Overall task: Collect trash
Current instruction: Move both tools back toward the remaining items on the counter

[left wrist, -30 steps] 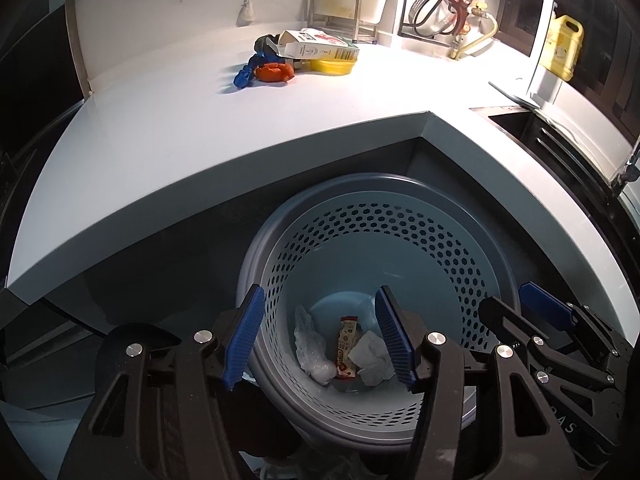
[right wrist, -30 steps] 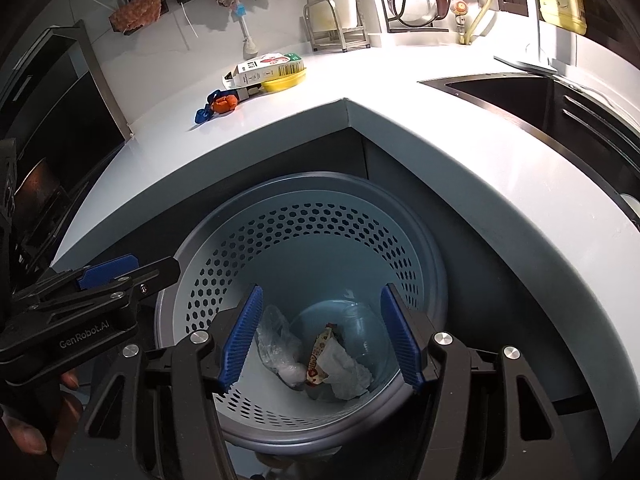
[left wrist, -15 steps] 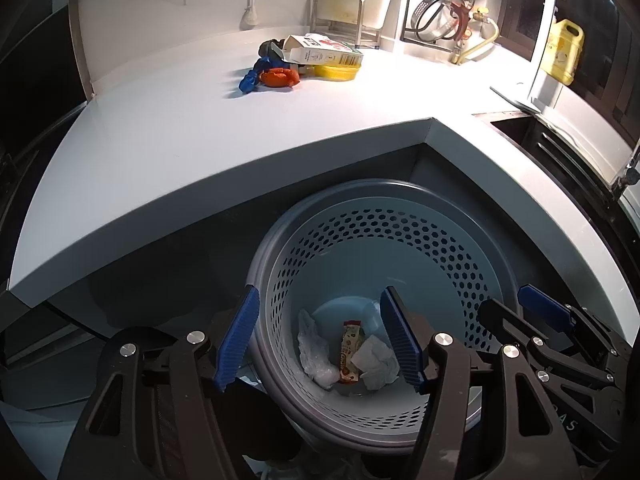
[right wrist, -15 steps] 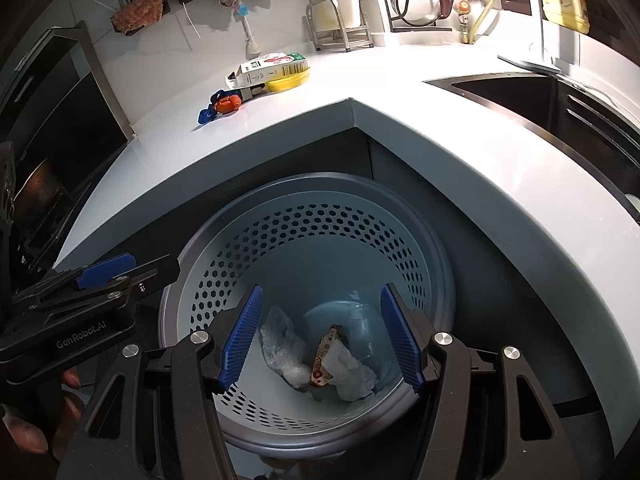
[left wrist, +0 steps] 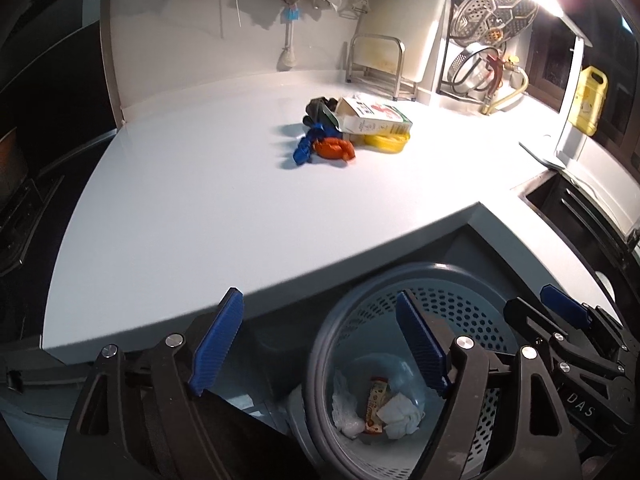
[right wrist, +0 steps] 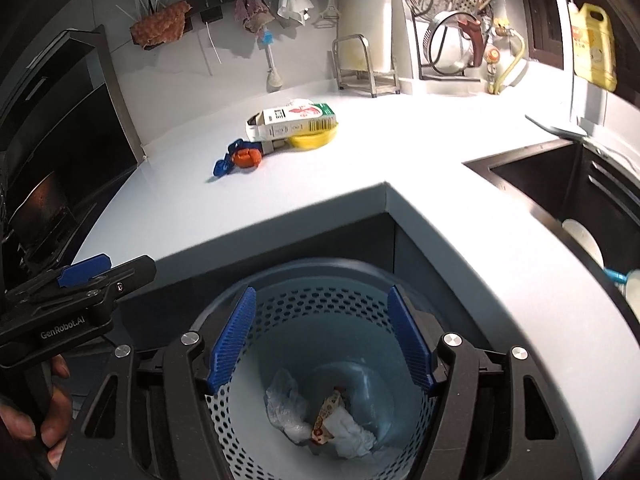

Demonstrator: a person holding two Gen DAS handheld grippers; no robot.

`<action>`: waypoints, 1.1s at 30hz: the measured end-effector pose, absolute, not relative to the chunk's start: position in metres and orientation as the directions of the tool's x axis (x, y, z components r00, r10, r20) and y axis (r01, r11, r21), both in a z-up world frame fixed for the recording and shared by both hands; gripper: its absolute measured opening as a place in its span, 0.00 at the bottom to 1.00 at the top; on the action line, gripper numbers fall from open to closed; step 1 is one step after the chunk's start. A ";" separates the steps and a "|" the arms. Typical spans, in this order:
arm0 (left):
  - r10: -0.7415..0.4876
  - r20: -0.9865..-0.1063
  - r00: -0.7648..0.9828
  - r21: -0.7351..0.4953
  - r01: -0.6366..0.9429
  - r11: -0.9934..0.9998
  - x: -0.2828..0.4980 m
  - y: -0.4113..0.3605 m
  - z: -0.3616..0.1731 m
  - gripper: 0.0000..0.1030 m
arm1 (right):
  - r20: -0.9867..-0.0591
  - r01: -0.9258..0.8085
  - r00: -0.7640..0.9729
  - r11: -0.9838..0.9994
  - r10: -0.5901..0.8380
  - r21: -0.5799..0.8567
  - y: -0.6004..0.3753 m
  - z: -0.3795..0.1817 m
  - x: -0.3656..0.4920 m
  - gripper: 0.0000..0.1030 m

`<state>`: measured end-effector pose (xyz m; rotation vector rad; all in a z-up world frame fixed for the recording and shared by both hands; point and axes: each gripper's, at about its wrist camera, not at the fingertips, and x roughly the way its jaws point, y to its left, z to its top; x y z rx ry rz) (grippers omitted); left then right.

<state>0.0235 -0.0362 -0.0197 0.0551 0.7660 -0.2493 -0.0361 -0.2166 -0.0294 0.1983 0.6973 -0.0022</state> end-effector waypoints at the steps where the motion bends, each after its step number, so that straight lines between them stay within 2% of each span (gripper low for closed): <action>1: -0.199 -0.685 0.701 -0.040 0.236 0.971 0.030 -0.034 -0.016 0.77 | -0.628 0.059 0.776 0.983 0.064 0.174 -0.216 -0.024 -0.028 0.68; 9: -0.160 -0.641 0.751 -0.040 0.176 0.984 0.087 -0.026 0.004 0.82 | -0.613 0.026 0.787 0.990 0.067 0.141 -0.222 -0.007 0.045 0.68; 20: -0.154 -0.676 0.721 -0.061 0.154 0.986 0.154 -0.030 -0.008 0.82 | -0.632 0.031 0.772 0.990 0.064 0.138 -0.233 -0.011 0.101 0.68; 33: -0.101 -0.684 0.722 -0.020 0.120 0.993 0.179 -0.008 -0.012 0.82 | -0.658 -0.076 0.732 0.980 0.179 0.182 -0.191 -0.023 0.154 0.68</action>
